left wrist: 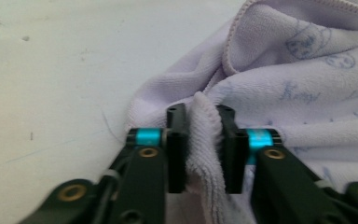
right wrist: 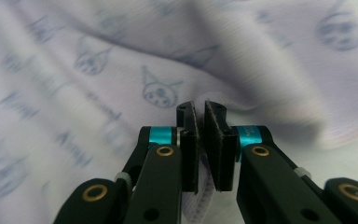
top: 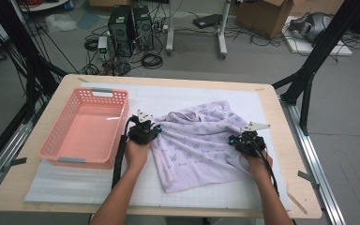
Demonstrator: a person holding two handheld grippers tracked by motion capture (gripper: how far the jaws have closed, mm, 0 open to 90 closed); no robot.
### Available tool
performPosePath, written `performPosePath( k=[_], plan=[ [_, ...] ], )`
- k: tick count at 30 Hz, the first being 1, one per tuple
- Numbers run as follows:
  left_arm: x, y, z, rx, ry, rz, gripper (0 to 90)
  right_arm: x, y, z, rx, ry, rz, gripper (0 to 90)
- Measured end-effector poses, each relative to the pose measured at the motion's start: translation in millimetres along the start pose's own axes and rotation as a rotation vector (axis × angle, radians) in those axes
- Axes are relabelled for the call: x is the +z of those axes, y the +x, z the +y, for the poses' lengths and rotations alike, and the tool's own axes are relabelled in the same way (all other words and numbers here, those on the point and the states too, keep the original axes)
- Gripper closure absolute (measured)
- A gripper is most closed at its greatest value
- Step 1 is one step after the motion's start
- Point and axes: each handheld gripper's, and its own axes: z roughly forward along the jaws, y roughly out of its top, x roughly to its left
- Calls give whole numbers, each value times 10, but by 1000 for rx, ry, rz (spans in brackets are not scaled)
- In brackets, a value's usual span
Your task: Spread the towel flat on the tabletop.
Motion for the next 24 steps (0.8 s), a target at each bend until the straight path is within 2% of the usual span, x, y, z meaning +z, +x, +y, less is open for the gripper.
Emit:
performPosePath(
  k=[1, 3, 6, 9, 11, 13, 15, 19, 24],
  plan=[
    [-11, 4, 1, -9, -4, -13, 592, 21, -48, 7, 21, -10, -26, 849],
    [-43, 1, 1, -6, -18, -23, 529, 55, -123, 30, 35, -25, -74, 850],
    [-99, -32, -1, 5, -42, -47, 506, 87, -212, 68, 52, -50, -159, 851],
    [-167, -77, -4, 1, -71, -79, 480, 81, -265, 90, 94, -72, -218, 847],
    [-224, -99, -6, 5, -88, -95, 477, 62, -269, 91, 121, -83, -226, 824],
    [-288, -109, -9, 12, -105, -108, 477, 13, -270, 88, 129, -72, -232, 708],
    [-346, -123, -10, 17, -105, -128, 467, -83, -273, 80, 142, -89, -222, 694],
    [-479, -194, -39, 32, -132, -163, 458, -318, -221, 42, 138, -139, -188, 649],
    [-620, -299, -128, 31, -141, -217, 438, -567, -104, -67, 114, -161, -138, 583]
  ],
)
